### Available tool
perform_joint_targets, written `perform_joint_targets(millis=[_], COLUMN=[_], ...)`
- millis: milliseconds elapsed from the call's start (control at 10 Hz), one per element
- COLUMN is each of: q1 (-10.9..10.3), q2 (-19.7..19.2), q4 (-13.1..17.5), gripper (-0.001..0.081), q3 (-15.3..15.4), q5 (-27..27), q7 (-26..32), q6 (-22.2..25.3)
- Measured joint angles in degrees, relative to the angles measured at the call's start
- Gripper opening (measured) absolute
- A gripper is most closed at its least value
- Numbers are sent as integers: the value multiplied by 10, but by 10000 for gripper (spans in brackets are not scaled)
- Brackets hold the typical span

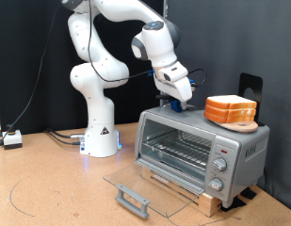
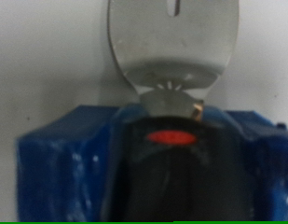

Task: Make a piece of toast with the oven

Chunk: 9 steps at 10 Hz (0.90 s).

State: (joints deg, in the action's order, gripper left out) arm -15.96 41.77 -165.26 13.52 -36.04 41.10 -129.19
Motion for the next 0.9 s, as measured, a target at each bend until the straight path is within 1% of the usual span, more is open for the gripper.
perform_joint_targets(millis=[100,200,300,400,500,700,900], q1=[2,5,8,10,12,13,15], q2=[0,0,0,0,0,0,0], q4=[0,0,0,1,1,4,4], gripper=[809,699,566,566,485,485,485], q3=[0,0,0,0,-1,-8,-12], q5=[0,0,0,0,0,0,0], q7=[0,-1,-1,-1,-1,1,3], q6=[4,6,9,13,18,33,36])
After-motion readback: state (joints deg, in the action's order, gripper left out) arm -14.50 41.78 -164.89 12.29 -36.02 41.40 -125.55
